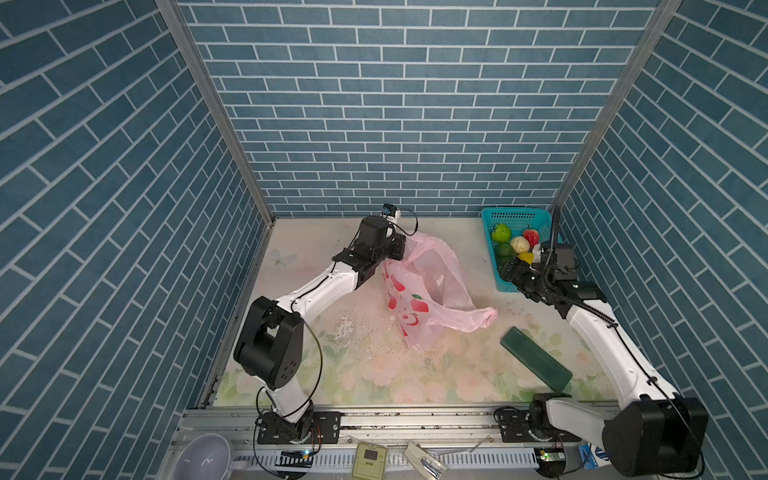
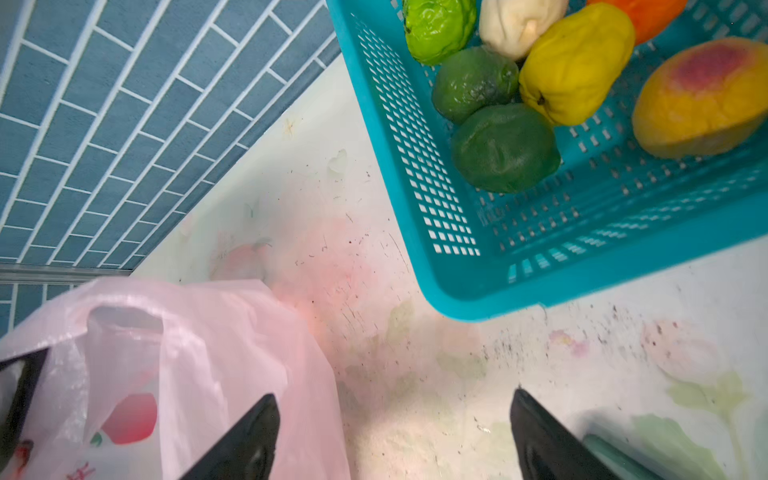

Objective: Untie the knot of the plastic bag and take out the fruit
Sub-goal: 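Release the bag edge with the left gripper while the right gripper withdraws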

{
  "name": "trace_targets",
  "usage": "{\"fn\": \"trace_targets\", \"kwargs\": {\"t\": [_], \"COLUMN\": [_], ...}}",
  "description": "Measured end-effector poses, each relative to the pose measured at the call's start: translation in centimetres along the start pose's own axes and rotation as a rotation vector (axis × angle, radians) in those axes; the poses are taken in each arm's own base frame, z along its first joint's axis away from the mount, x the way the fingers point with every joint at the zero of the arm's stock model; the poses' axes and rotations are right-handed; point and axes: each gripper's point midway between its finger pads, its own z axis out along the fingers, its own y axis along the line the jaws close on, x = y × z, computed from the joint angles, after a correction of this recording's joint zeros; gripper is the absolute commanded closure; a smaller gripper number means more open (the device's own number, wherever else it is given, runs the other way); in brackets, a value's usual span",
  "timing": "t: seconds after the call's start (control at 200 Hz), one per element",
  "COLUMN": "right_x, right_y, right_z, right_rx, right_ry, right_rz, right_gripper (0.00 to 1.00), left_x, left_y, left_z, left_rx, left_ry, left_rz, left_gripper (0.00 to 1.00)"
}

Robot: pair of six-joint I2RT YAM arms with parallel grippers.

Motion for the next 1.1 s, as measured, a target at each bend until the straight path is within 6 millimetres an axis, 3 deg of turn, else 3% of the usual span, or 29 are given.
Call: {"fn": "trace_targets", "kwargs": {"t": [0.095, 0.13, 0.21, 0.27, 0.495, 0.635, 0.825, 0.94, 1.1], "right_x": [0.8, 1.0, 1.4, 1.4, 1.6, 1.8, 1.8, 1.6, 0.3], "right_y": [-0.4, -0.6, -0.9, -0.9, -1.0, -1.3, -1.8, -2.4, -3.1], "right_z": [-0.6, -0.7, -0.8, -0.9, -0.9, -1.0, -1.1, -1.3, -2.9], "right_rx": [0.007, 0.011, 0.018, 0.02, 0.025, 0.038, 0.063, 0.096, 0.124], "right_ry": [0.009, 0.011, 0.019, 0.02, 0.026, 0.029, 0.026, 0.011, -0.068], "right_rz": [0.007, 0.008, 0.016, 0.018, 0.02, 0.009, -0.018, -0.044, -0.079], "right_gripper": [0.14, 0.14, 0.14, 0.14, 0.13, 0.09, 0.05, 0.02, 0.01], "left_x": [-1.3, -1.6, -2.1, -2.3, -2.4, -4.0, -6.0, -5.4, -2.6], "left_y": [0.4, 0.4, 0.1, -0.1, -0.5, -1.1, -2.0, -1.9, -0.7], "left_z": [1.4, 1.8, 2.7, 3.2, 2.4, -0.8, -7.3, -10.2, -13.3], "left_rx": [-0.001, 0.003, 0.018, 0.029, 0.052, 0.068, 0.095, 0.088, 0.036], "left_ry": [-0.021, -0.025, -0.03, -0.029, -0.014, -0.049, -0.131, -0.141, -0.106], "left_rz": [0.003, 0.004, 0.012, 0.01, -0.001, -0.005, -0.008, -0.01, -0.011], "left_gripper": [0.99, 0.9, 0.51, 0.33, 0.01, 0.0, 0.0, 0.0, 0.0]}}
